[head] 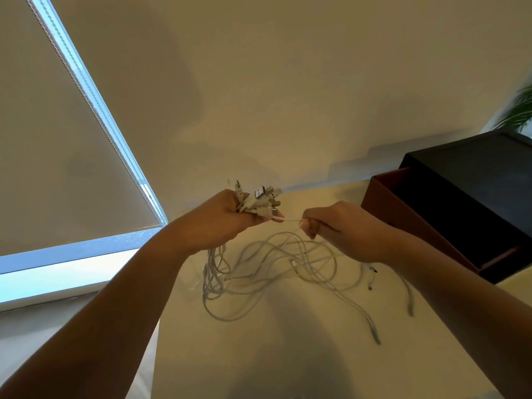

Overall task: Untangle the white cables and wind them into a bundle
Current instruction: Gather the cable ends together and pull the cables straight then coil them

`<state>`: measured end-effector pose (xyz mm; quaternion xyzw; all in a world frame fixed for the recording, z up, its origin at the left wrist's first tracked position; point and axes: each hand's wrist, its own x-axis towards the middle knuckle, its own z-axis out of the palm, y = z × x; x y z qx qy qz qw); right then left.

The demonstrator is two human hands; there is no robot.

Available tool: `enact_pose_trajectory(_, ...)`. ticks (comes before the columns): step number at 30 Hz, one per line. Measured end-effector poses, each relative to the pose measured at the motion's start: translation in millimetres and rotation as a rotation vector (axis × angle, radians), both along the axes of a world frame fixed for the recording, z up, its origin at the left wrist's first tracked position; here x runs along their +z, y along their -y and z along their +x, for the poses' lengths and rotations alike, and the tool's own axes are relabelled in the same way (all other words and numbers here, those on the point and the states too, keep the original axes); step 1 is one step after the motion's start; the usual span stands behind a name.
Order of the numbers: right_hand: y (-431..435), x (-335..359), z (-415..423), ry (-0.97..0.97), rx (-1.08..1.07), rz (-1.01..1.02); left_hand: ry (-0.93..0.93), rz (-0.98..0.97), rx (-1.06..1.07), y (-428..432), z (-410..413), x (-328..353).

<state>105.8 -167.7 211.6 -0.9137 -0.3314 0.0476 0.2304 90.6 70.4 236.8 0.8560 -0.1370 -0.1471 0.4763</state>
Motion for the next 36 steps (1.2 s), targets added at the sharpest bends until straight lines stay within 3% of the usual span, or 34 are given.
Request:
enact_pose_trajectory(5,-3,-1,-5,-0.058,0.014,-0.041,-0.022,0.032,-0.050,-5,3,-1)
enact_pose_trajectory(12,-18,9,-9,0.062,0.003,-0.086,-0.015,0.049,0.057,10,2,1)
enact_pose_trajectory(21,-20,7,-14,0.175,-0.044,0.113,0.054,0.014,0.048,7,-1,8)
enact_pose_trajectory(36,12,2,-7,0.001,-0.123,0.181,0.141,0.001,0.180,-10,2,7)
